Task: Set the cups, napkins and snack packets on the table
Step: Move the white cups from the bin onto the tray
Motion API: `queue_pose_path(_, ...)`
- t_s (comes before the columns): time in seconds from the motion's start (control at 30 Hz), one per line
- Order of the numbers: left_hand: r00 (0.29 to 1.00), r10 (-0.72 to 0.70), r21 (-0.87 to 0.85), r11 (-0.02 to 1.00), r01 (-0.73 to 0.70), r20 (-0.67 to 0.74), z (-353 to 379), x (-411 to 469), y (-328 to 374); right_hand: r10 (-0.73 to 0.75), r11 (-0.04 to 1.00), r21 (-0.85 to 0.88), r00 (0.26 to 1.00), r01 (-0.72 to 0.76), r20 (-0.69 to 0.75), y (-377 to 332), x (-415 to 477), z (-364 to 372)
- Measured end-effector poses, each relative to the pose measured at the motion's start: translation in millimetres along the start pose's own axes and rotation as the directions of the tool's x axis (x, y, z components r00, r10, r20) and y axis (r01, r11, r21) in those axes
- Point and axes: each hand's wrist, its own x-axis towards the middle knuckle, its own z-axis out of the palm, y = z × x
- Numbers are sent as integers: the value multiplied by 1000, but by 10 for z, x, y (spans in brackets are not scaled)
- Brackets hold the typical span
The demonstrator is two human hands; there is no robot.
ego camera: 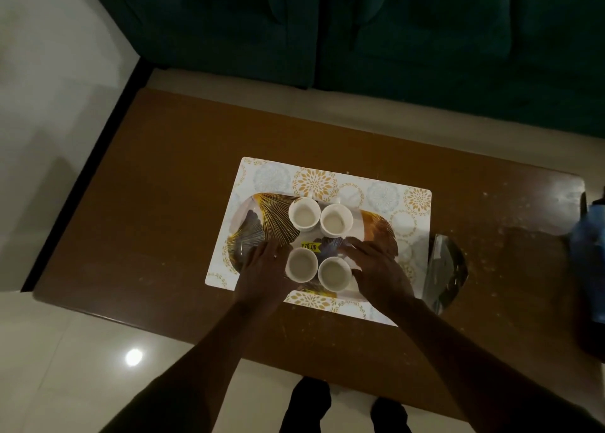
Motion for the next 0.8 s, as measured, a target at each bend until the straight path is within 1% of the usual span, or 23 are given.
queue_pose_path(0.07,997,-78,-104,992,77,-5,22,-41,-8,28,999,33,998,-26,-55,-13,-18,-5)
queue_pose_path(0.2,970,-242,-264,934,242,31,104,-91,-7,126,989,90,990,-120,-70,-53,-117,28)
queue_pose_path(0.3,952,-307,-309,904,295,10,165,-92,6,233,964,151,971,-221,-63,-145,-191,114)
queue_pose_path(0.4,932,-360,-336,873,353,42,181,-71,47,385,901,246,920,-357,-74,-305,-242,245)
queue_pose_path(0.47,927,-373,-347,865,362,37,179,-46,82,462,853,319,882,-413,-95,-424,-246,321)
queue_pose_path(0.57,930,-367,-378,861,340,-1,172,5,99,495,822,389,860,-417,-123,-574,-202,392)
queue_pose_path(0.67,935,-354,-391,864,317,-25,182,46,71,531,795,421,836,-436,-137,-640,-150,409)
queue_pose_path(0.8,937,-349,-386,868,313,-26,202,81,37,547,786,428,824,-446,-145,-663,-105,425)
